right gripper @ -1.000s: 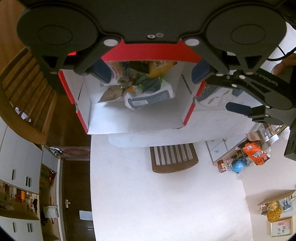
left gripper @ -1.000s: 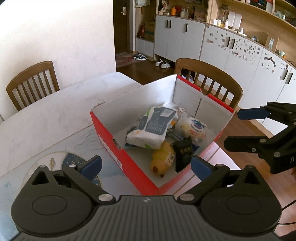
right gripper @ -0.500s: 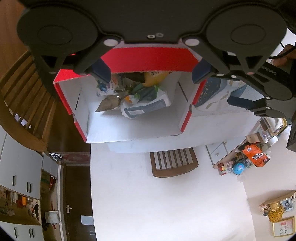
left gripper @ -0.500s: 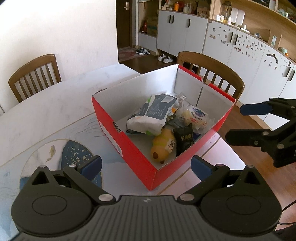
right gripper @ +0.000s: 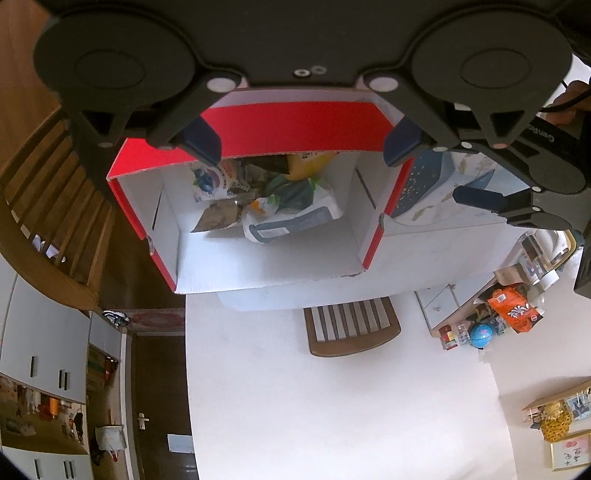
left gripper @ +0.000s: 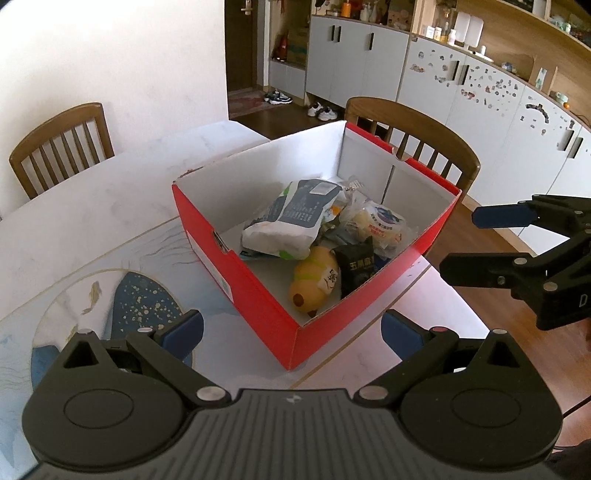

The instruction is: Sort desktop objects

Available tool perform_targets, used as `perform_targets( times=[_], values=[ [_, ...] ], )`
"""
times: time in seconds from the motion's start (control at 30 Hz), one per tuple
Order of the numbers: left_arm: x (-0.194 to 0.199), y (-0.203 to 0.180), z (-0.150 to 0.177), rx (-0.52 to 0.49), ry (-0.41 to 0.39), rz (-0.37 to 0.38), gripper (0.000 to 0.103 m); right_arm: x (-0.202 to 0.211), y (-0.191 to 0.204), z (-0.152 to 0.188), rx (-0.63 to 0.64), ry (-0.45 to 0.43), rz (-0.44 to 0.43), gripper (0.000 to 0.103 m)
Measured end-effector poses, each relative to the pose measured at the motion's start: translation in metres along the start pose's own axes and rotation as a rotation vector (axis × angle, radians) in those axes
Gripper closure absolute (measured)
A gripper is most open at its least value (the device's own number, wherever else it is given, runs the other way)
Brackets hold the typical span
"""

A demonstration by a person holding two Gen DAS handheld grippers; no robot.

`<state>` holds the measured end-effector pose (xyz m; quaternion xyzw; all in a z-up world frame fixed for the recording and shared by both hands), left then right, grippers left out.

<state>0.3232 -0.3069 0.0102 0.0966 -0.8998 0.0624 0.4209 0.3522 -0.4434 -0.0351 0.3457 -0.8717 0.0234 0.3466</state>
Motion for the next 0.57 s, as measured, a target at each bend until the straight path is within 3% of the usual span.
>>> perform_targets(
  times=[0.57],
  values=[
    [0.011,0.013,0.001,0.044,-0.038,-0.006,0.000,0.000,0.008,0.004,-0.037,-0.005,0.031,0.008]
  ],
)
Point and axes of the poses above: each gripper's, at about its wrist camera, not at the fingertips, and x roughly against the way its jaws point, y to its left, z to its underside, the point moved 6 cm from there along -x, roughly the way its jaws point, and after that the axes turned 3 degrees about x, right-handed, at the moved point
